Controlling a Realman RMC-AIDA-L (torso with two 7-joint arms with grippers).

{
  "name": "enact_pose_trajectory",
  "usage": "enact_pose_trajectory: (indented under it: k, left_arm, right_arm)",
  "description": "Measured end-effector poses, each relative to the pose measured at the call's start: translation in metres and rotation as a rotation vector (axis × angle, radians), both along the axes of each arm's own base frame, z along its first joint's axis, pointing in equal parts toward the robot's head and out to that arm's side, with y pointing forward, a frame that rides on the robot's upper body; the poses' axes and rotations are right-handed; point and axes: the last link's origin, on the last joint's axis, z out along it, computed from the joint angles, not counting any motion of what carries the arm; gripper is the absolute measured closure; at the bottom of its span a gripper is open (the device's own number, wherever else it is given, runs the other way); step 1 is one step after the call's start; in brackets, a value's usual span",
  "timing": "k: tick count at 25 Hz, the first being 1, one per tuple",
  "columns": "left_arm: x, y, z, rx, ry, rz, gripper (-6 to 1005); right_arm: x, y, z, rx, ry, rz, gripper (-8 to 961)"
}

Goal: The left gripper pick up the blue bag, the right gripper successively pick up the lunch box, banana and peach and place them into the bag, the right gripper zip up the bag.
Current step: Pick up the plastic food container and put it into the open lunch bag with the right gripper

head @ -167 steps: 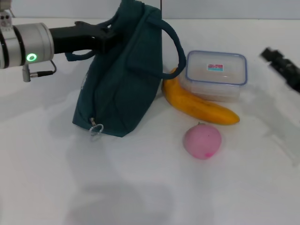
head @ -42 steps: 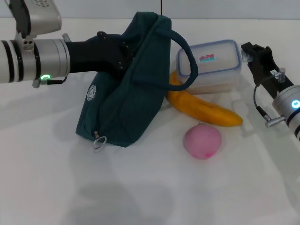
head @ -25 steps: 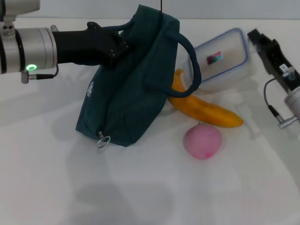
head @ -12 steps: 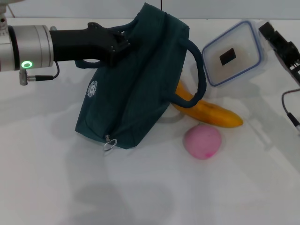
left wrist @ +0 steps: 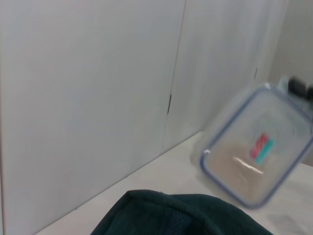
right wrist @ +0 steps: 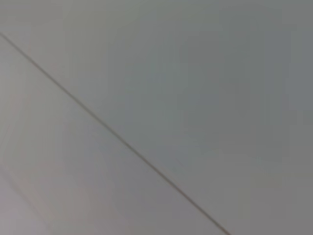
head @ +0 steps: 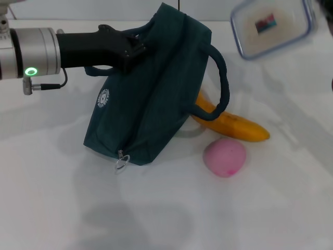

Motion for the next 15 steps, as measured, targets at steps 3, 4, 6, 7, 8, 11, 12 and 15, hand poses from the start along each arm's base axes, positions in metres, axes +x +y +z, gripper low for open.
enact_pose_trajectory:
  k: [3, 4, 6, 7, 8, 11, 12, 15]
  left_arm:
    - [0.001, 0.001, 0.0, 0.0, 0.0, -0.003, 962]
    - [0.002, 0.001, 0.0, 0.002, 0.0, -0.003, 962]
    - [0.002, 0.003, 0.0, 0.011, 0.003, -0.004, 962]
    - [0.002, 0.004, 0.001, 0.019, 0.005, -0.003, 962]
    - [0.001, 0.006, 0.003, 0.036, 0.006, 0.004, 962]
    - [-0.002, 0.011, 0.01, 0.074, -0.002, 0.025, 962]
    - [-0.003, 0.011, 0.012, 0.079, -0.005, 0.028, 962]
    - [-0.001, 0.012, 0.011, 0.08, -0.005, 0.023, 962]
  right_arm:
    - [-0.022, 0.011, 0.006, 0.013, 0.023, 0.086, 859]
    - [-0.032, 0.016, 0.007, 0.01, 0.03, 0.119, 859]
    - [-0.048, 0.023, 0.008, -0.003, 0.037, 0.174, 859]
    - [-0.053, 0.025, 0.007, -0.009, 0.037, 0.193, 859]
    - [-0.059, 0.028, 0.006, -0.015, 0.036, 0.211, 859]
    - [-0.069, 0.031, 0.004, -0.025, 0.034, 0.238, 858]
    - [-0.072, 0.032, 0.003, -0.028, 0.034, 0.245, 858]
    - [-0.081, 0.034, -0.001, -0.053, 0.018, 0.272, 858]
